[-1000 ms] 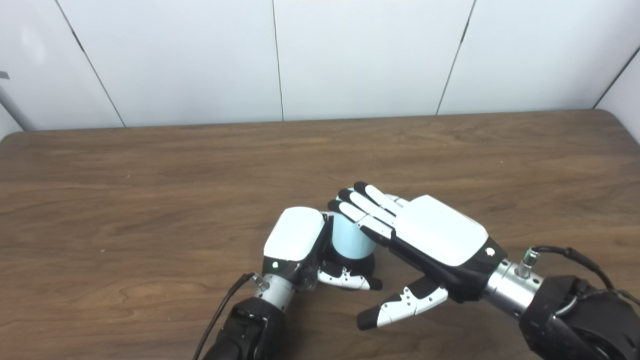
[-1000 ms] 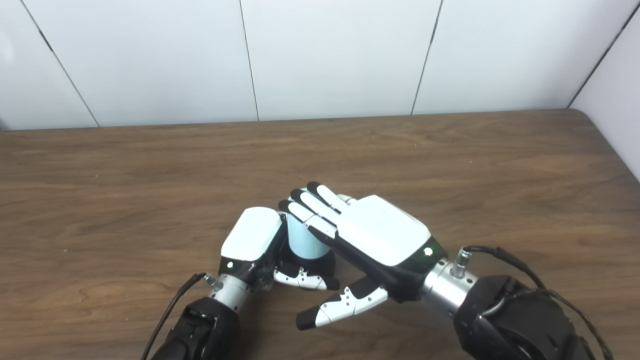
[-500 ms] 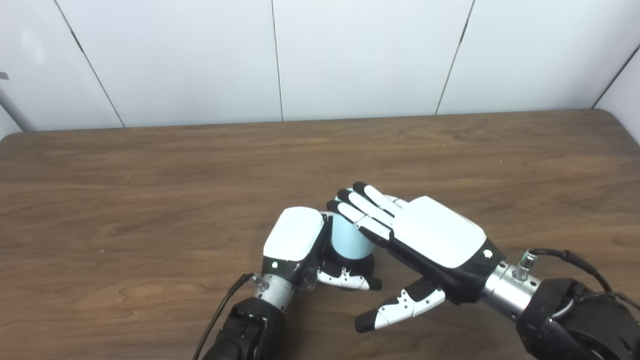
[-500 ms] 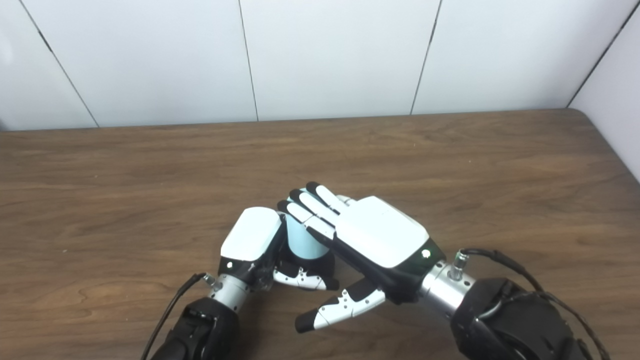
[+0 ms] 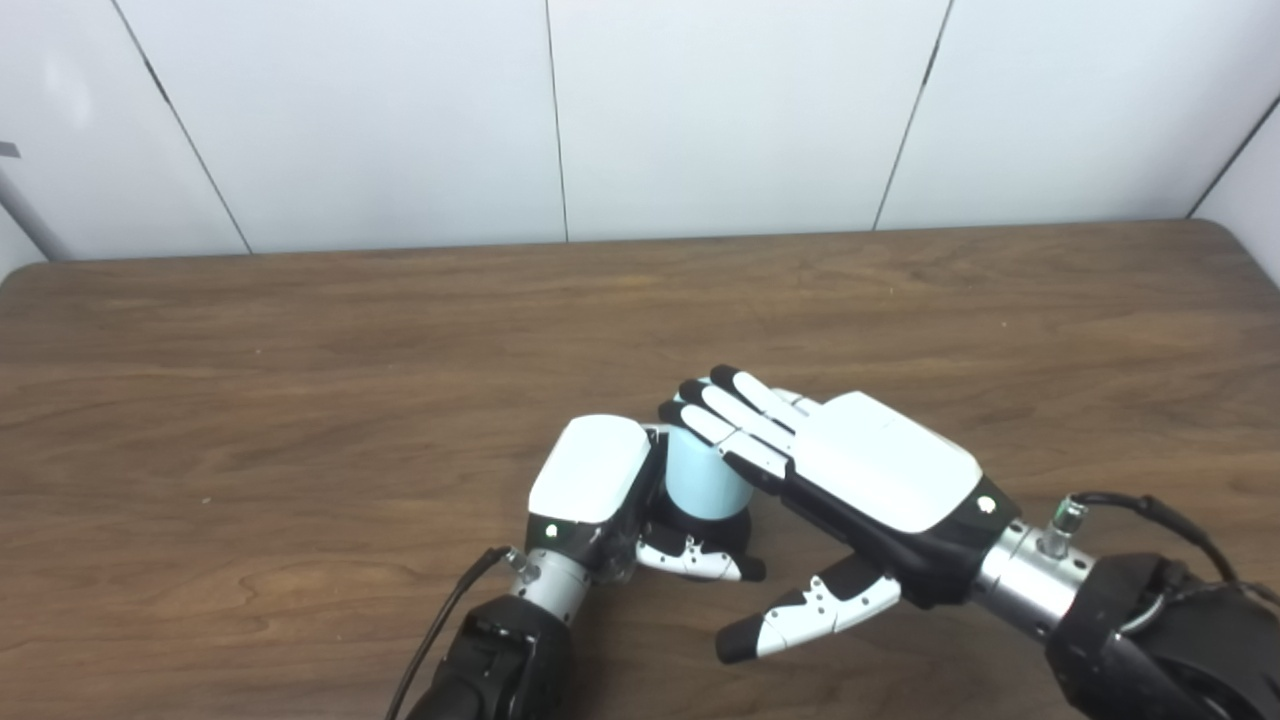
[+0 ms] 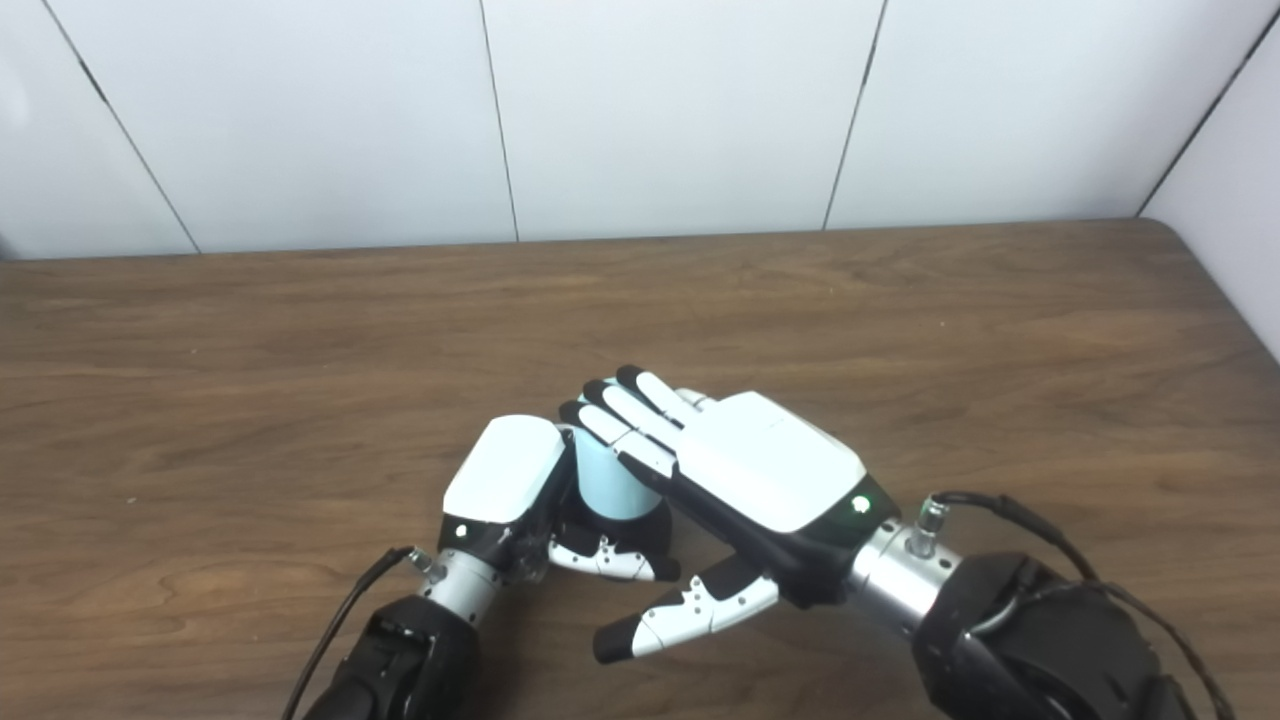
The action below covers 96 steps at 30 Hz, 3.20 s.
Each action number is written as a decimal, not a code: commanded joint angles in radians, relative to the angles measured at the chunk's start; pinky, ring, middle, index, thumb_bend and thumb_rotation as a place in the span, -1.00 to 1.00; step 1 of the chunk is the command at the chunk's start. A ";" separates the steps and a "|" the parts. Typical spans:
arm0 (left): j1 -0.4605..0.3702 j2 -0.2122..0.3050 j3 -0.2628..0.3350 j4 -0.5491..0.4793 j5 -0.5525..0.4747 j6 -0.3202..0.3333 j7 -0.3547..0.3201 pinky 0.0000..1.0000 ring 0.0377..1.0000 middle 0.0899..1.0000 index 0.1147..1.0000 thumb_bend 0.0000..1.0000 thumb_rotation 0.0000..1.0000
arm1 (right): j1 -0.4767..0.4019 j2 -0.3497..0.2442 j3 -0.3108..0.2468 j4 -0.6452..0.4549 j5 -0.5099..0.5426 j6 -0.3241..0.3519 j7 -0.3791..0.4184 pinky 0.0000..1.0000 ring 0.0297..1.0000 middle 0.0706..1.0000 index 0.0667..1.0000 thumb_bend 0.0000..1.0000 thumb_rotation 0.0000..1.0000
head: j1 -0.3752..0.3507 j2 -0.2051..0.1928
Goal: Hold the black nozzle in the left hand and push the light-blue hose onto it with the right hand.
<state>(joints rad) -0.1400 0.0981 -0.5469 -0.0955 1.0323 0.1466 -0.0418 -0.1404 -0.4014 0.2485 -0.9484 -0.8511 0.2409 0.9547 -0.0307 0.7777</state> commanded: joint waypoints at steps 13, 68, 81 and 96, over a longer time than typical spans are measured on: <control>0.025 0.023 0.001 0.037 0.012 0.022 -0.038 -0.41 -0.30 -0.24 -0.16 0.05 -1.00 | -0.025 0.011 -0.087 -0.001 0.060 -0.039 0.098 0.85 1.00 1.00 0.99 0.33 1.00 | -0.001 0.000; 0.018 0.065 0.006 0.014 0.102 -0.007 0.009 0.99 0.78 0.66 0.58 0.95 -0.24 | 0.061 0.032 -0.189 0.045 0.197 -0.019 -0.253 0.54 0.83 0.90 1.00 0.09 0.75 | 0.000 0.003; 0.012 0.079 0.074 0.014 0.076 -0.023 0.061 0.91 0.72 0.67 0.89 1.00 0.14 | 0.109 0.058 -0.138 0.067 0.154 -0.032 -0.265 0.56 0.84 0.91 0.99 0.11 0.74 | 0.003 0.002; 0.032 0.110 0.282 -0.081 -0.230 -0.020 -0.095 0.53 0.71 0.72 0.76 1.00 -0.04 | 0.143 0.061 -0.148 0.088 0.146 -0.041 -0.306 0.56 0.84 0.92 1.00 0.07 0.71 | -0.002 0.005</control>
<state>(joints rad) -0.1204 0.1863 -0.2876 -0.1605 0.8275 0.1001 -0.1231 0.0171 -0.3361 0.1130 -0.8396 -0.7083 0.2236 0.6812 -0.0322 0.7823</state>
